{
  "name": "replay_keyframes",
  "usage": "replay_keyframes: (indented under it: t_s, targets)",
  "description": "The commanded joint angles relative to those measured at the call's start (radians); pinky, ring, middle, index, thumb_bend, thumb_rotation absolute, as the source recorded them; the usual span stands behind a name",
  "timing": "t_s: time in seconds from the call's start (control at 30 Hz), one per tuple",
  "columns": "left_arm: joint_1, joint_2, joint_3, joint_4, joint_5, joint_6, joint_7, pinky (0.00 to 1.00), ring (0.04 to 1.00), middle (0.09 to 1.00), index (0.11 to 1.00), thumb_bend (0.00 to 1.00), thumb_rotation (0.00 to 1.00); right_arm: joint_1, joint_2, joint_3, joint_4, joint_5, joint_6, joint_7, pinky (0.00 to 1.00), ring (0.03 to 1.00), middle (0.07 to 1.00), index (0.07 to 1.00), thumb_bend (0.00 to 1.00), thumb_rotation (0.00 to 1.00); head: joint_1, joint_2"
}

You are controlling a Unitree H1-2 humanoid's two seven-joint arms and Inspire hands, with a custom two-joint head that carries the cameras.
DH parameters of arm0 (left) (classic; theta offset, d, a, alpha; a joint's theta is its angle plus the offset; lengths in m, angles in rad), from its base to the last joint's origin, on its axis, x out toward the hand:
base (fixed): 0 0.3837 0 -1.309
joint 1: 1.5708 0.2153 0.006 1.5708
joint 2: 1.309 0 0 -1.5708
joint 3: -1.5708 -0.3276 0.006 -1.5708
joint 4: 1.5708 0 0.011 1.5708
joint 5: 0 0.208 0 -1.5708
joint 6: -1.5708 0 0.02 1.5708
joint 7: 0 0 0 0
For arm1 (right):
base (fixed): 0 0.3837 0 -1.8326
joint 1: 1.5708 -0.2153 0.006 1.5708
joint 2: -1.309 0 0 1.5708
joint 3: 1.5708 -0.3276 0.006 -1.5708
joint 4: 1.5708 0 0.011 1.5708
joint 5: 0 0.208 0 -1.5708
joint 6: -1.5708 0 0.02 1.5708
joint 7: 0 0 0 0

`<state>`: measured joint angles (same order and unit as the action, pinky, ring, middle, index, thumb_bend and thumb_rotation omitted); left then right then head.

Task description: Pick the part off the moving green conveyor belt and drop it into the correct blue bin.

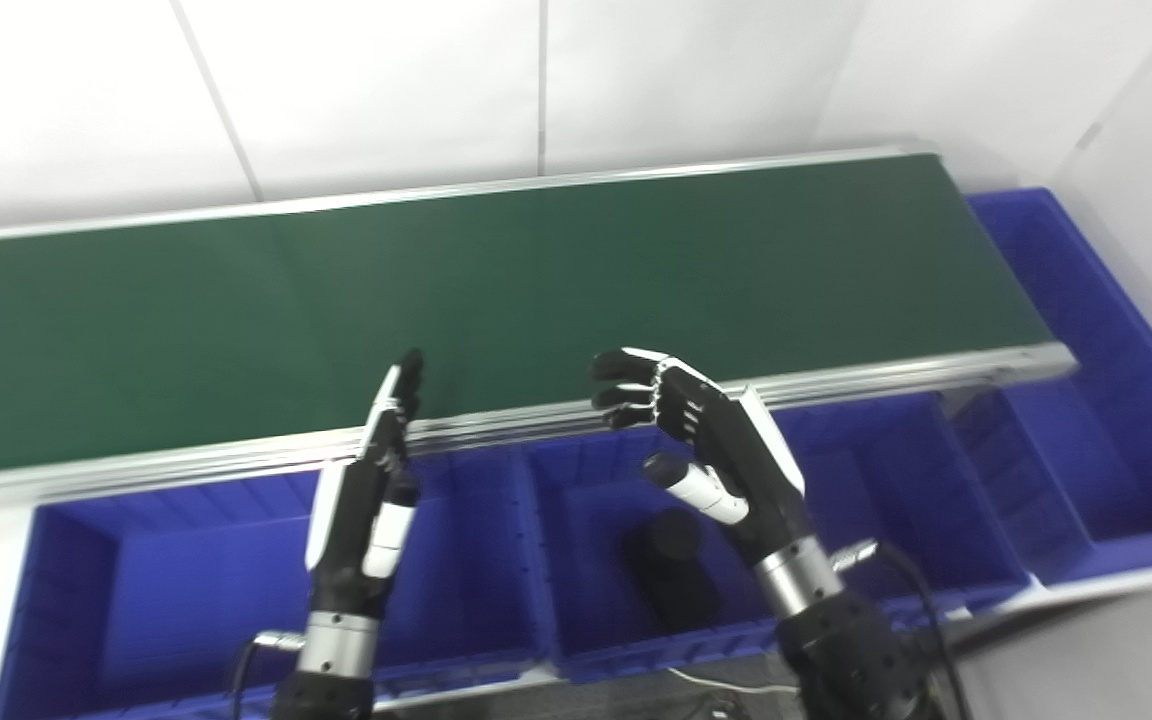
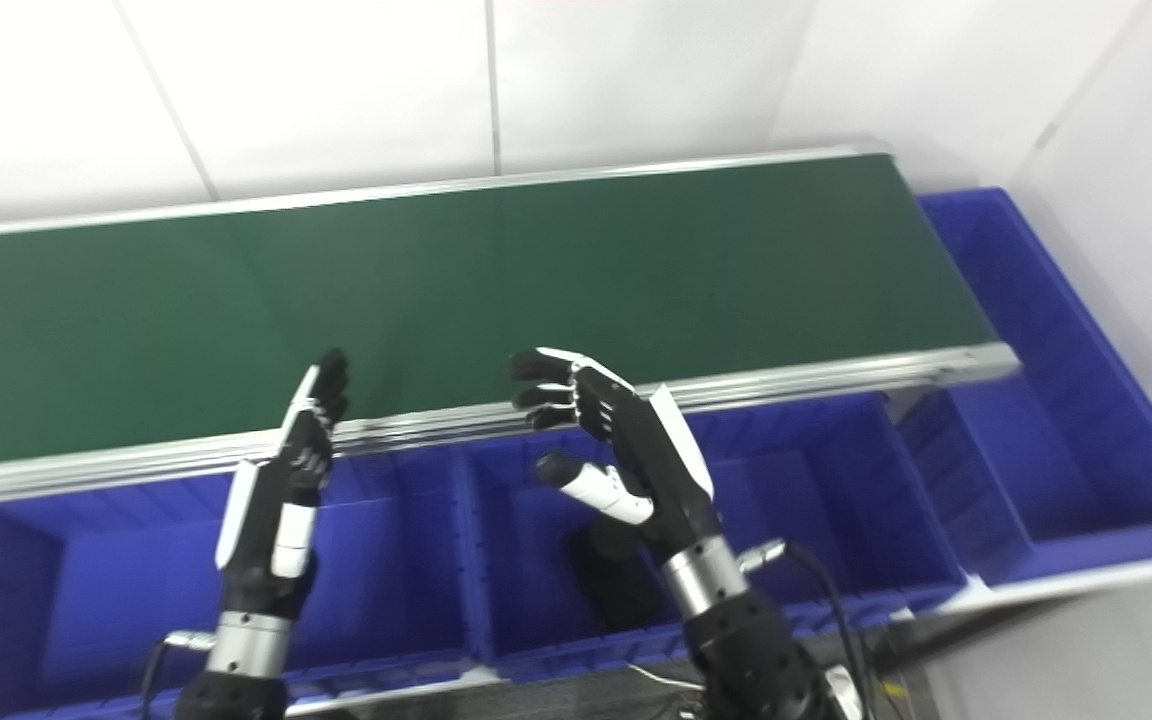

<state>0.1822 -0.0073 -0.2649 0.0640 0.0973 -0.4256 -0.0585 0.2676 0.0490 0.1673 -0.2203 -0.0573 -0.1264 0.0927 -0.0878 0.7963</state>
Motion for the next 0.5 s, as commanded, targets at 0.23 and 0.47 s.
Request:
replay_keyframes:
  t_s: [0.23, 0.47]
  targets:
    - [0.009, 0.028, -0.024, -0.008, 0.003, -0.044, 0.003, 1.00, 0.992, 0.971, 0.960, 0.60, 1.00, -0.030, 0.055, 0.001, 0.221, 0.058, -0.226, -0.025, 1.00, 0.979, 0.949, 0.917, 0.98, 1.00, 0.060, -0.033]
    - [0.023, 0.044, -0.036, -0.010, 0.007, -0.044, 0.011, 1.00, 1.000, 0.973, 0.959, 0.59, 1.00, -0.045, 0.066, 0.005, 0.296, 0.039, -0.273, -0.043, 0.98, 0.940, 0.913, 0.905, 0.98, 1.00, 0.040, -0.050]
